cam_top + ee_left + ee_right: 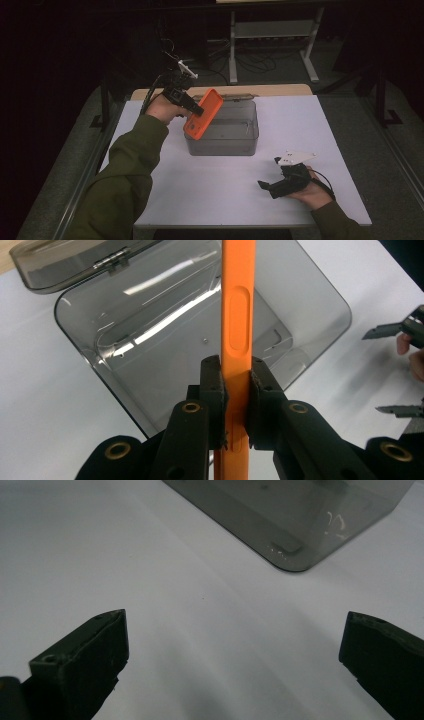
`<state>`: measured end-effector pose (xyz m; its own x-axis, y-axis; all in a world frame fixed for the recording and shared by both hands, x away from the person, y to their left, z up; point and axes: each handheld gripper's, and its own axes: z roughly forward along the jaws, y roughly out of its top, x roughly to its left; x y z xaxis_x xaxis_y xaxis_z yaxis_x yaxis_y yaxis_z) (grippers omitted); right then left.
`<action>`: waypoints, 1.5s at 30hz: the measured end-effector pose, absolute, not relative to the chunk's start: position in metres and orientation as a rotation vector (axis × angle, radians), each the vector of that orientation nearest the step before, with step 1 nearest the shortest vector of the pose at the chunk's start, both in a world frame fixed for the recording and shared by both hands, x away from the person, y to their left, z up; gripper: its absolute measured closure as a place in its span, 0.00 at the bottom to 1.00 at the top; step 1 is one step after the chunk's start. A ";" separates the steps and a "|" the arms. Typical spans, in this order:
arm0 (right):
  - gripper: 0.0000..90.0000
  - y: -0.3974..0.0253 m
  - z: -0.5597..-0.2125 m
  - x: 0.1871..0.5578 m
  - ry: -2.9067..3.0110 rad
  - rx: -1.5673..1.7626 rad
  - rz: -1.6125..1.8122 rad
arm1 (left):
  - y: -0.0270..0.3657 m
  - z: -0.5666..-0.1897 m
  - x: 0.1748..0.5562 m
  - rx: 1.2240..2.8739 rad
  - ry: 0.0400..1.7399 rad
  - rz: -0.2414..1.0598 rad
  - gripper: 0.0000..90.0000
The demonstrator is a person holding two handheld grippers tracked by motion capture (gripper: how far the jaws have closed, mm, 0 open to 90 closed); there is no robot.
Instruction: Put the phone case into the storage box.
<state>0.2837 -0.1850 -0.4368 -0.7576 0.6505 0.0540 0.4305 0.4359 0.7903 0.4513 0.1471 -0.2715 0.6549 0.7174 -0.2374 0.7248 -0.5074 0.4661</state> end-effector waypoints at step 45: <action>0.00 -0.184 -0.437 0.285 2.442 0.933 1.231 | 0.143 -0.325 0.485 2.233 1.467 -0.057 0.89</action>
